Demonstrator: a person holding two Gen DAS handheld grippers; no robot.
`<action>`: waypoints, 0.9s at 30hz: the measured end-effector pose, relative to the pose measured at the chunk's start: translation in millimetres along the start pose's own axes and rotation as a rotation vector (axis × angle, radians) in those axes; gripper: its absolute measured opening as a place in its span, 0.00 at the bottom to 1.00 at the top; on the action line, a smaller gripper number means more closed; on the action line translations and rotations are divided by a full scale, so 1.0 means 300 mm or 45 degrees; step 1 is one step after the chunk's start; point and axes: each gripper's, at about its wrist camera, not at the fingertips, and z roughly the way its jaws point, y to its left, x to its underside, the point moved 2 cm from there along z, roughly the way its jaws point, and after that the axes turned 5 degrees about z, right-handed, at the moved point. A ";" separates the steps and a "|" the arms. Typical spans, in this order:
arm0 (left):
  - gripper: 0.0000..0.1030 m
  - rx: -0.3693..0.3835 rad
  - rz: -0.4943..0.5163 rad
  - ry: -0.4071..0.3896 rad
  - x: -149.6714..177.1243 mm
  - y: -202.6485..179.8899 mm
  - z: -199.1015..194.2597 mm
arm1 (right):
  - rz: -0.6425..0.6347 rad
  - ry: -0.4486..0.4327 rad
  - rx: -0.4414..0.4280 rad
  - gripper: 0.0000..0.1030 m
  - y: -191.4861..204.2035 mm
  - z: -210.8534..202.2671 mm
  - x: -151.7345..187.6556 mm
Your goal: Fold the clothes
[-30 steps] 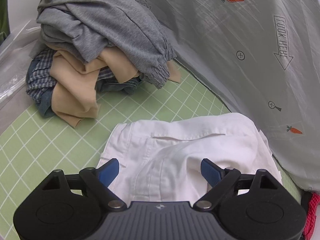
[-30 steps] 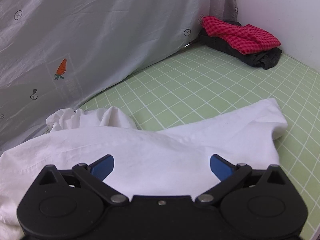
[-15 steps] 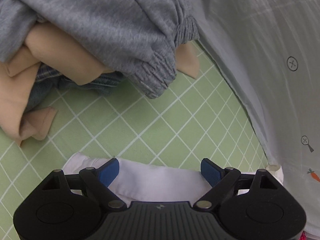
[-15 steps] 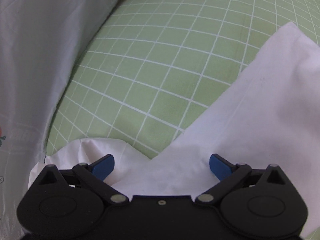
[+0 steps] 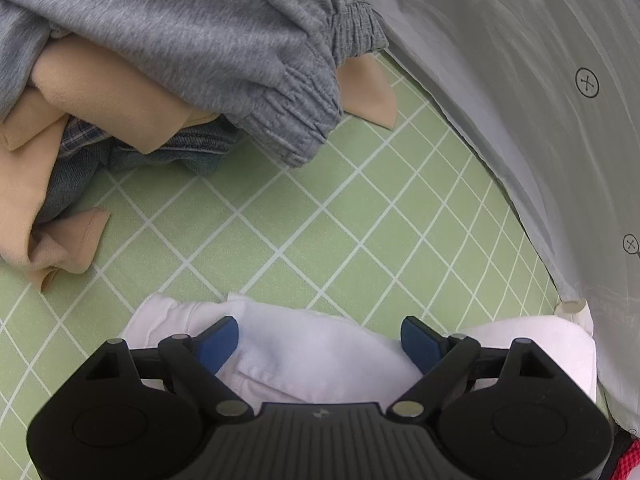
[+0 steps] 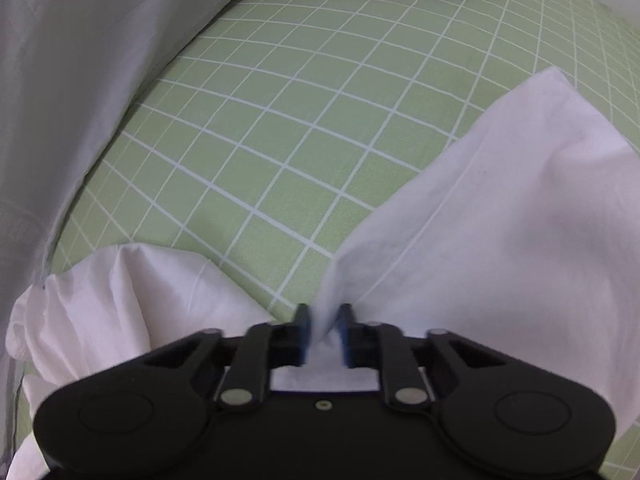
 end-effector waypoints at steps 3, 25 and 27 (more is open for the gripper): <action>0.73 0.010 0.003 -0.003 0.018 0.002 -0.006 | -0.057 -0.072 -0.083 0.01 -0.042 -0.084 0.026; 0.02 0.263 -0.007 -0.224 0.408 0.211 -0.361 | -0.275 -0.273 -0.025 0.01 -0.507 -0.304 0.208; 0.02 0.258 -0.035 -0.221 0.485 0.274 -0.394 | -0.293 -0.269 -0.024 0.01 -0.522 -0.300 0.217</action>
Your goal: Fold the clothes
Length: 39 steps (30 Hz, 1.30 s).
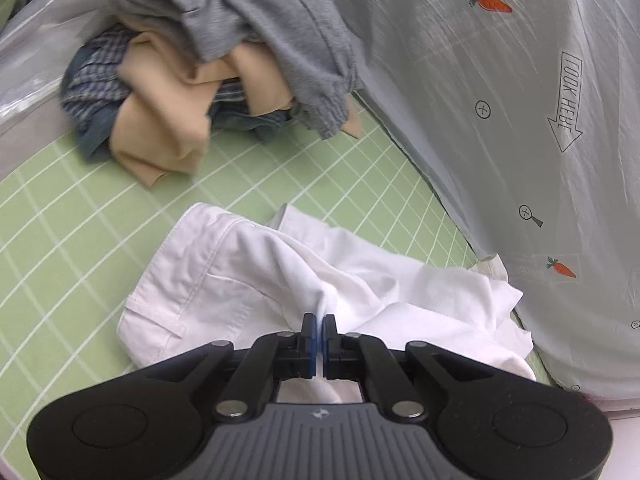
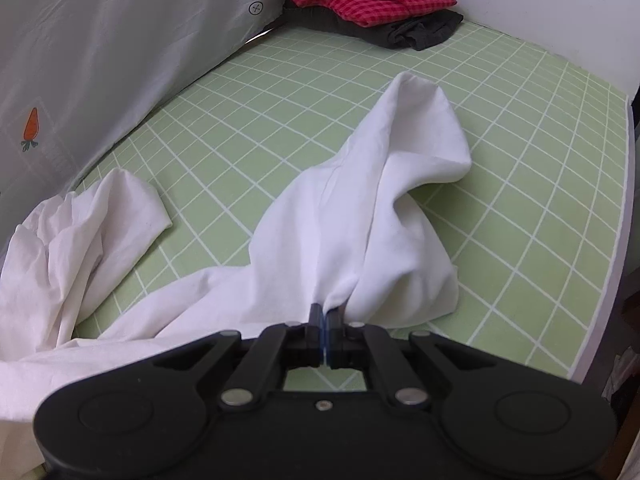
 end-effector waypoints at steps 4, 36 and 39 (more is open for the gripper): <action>0.02 -0.026 -0.069 0.044 0.129 0.114 -0.059 | -0.035 0.017 0.002 0.01 -0.038 0.001 0.020; 0.24 0.071 -0.374 0.065 0.200 0.187 0.054 | 0.025 0.138 -0.166 0.24 -0.078 0.106 -0.008; 0.19 0.070 -0.372 0.065 0.157 0.160 0.099 | 0.021 0.131 -0.152 0.22 -0.046 0.150 -0.030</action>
